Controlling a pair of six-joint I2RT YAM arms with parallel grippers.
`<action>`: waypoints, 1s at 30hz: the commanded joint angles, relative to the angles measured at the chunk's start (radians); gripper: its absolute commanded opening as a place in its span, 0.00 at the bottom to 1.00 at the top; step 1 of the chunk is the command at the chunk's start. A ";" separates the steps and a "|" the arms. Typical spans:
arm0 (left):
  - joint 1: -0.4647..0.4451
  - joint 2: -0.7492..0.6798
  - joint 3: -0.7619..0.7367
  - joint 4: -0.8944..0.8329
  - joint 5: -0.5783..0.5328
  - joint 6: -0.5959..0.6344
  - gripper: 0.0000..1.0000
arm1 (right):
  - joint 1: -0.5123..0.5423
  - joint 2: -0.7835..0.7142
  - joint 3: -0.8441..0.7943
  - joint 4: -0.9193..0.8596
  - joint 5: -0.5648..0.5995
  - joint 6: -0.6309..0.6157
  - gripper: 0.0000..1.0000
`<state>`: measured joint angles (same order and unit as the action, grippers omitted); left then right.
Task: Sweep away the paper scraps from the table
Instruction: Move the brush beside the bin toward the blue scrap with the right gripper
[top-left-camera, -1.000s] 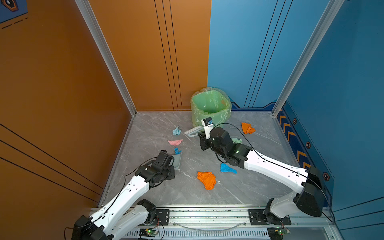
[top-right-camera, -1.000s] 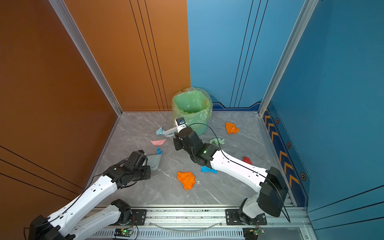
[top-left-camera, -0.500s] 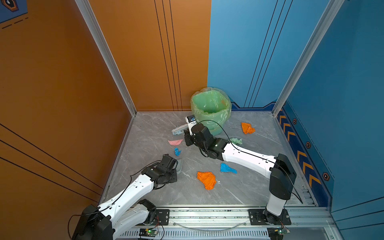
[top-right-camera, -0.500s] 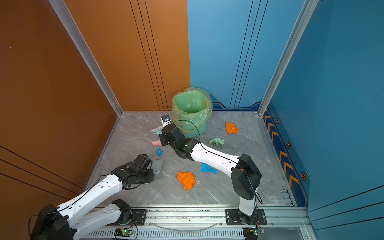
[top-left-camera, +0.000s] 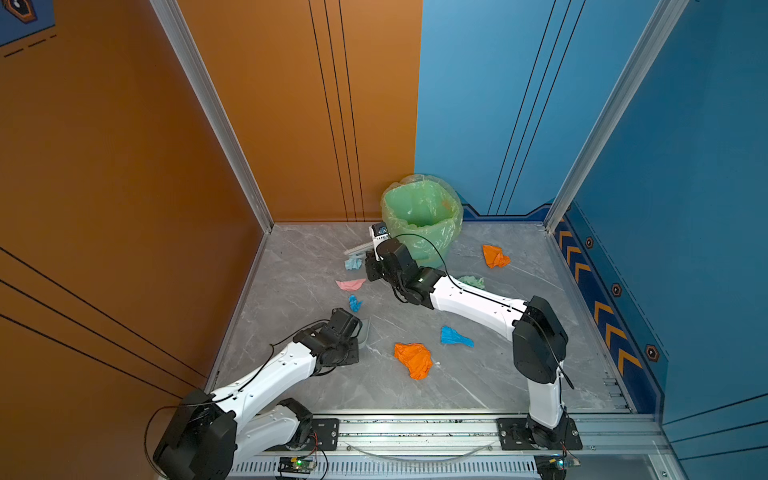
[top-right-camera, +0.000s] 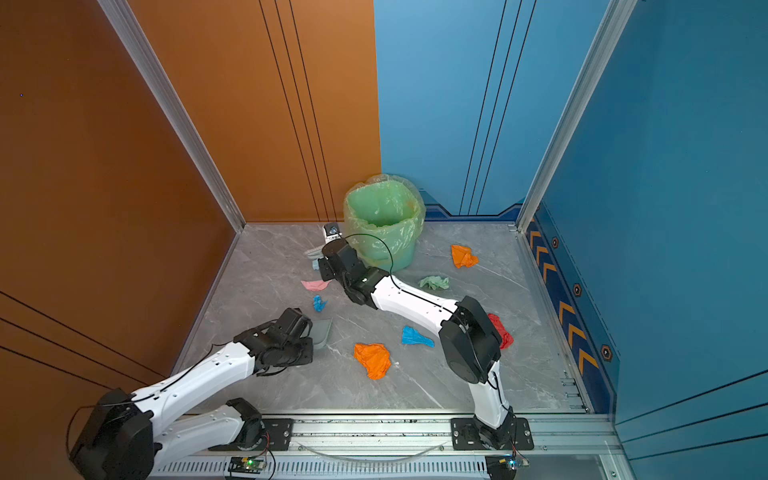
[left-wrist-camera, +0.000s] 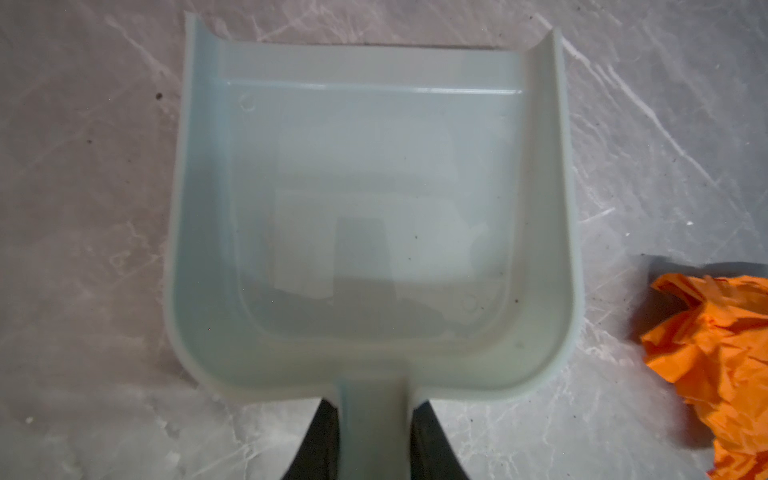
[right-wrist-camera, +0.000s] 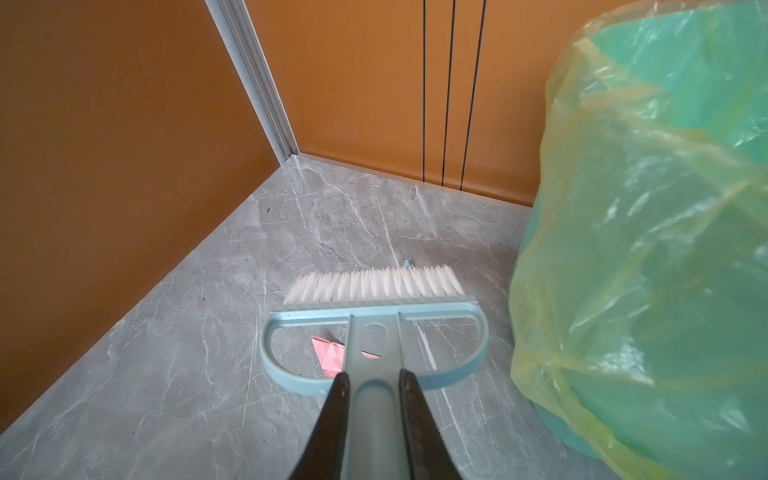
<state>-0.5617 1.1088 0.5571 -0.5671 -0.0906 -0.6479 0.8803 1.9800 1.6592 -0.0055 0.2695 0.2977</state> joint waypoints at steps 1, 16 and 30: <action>-0.016 0.029 0.013 0.007 -0.040 0.007 0.09 | -0.026 0.039 0.031 0.048 -0.002 0.043 0.00; -0.030 0.155 0.084 0.006 -0.073 0.040 0.09 | -0.052 0.217 0.100 0.114 -0.012 -0.032 0.00; -0.029 0.175 0.059 0.031 -0.087 0.025 0.09 | -0.057 0.343 0.131 0.267 -0.021 0.013 0.00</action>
<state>-0.5838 1.2823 0.6186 -0.5400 -0.1566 -0.6258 0.8299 2.2875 1.7535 0.2028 0.2581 0.2913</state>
